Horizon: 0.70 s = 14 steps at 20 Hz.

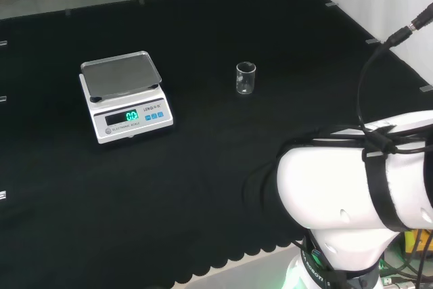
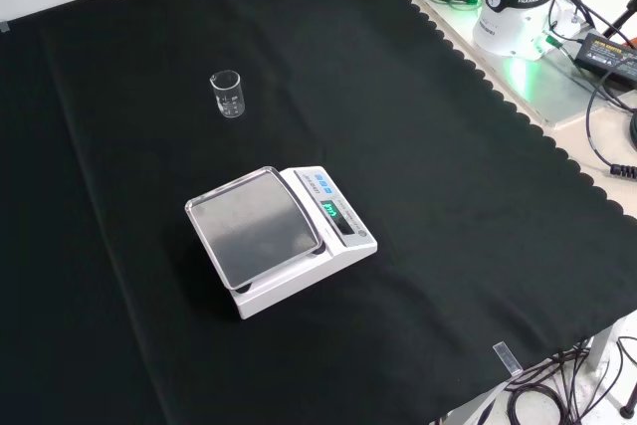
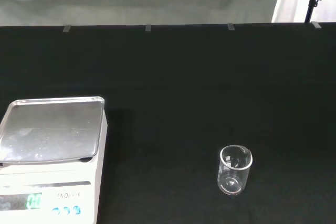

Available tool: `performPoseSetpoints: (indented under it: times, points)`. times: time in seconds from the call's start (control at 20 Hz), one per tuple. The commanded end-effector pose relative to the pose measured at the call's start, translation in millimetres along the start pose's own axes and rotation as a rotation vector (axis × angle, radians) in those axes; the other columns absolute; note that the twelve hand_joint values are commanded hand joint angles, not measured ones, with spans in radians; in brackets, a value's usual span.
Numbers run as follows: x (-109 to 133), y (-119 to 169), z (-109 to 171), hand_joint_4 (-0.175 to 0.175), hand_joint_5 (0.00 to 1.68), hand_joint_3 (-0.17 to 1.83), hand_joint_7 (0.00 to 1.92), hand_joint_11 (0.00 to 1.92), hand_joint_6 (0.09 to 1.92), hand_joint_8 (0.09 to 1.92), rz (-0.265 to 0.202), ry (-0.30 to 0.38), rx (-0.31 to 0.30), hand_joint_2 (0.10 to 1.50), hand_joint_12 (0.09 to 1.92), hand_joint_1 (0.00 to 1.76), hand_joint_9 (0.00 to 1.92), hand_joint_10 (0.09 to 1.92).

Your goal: Pick up the beaker.

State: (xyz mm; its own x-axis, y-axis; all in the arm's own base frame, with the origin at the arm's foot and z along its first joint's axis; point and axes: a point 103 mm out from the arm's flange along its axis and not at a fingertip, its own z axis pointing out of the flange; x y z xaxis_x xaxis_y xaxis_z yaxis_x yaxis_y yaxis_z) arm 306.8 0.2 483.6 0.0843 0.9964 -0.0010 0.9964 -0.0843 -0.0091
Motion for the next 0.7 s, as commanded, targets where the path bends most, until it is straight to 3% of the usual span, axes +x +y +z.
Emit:
performPoseSetpoints:
  times: [0.05, 0.2, 0.25, 0.35, 0.7]
  points:
    - [4, 1, 0, -0.004, 0.03, -0.09, 0.00, 0.16, 0.09, 0.32, -0.002, -0.009, -0.007, 1.02, 1.18, 0.34, 0.12, 0.29]
    - [11, 5, 1, 0.011, 0.00, -0.08, 0.00, 0.02, 0.09, 0.22, -0.003, -0.012, 0.000, 1.04, 1.24, 0.29, 0.01, 0.22]
    - [-11, 2, 0, 0.013, 0.00, -0.08, 0.00, 0.01, 0.09, 0.21, -0.001, 0.011, -0.006, 1.04, 1.24, 0.29, 0.01, 0.21]
    - [-20, 2, 1, 0.013, 0.00, -0.08, 0.00, 0.00, 0.09, 0.21, -0.002, 0.004, 0.001, 1.04, 1.25, 0.29, 0.00, 0.21]
    - [11, 20, 13, 0.014, 0.00, -0.08, 0.00, 0.00, 0.09, 0.20, -0.016, 0.010, 0.018, 1.04, 1.25, 0.29, 0.00, 0.20]
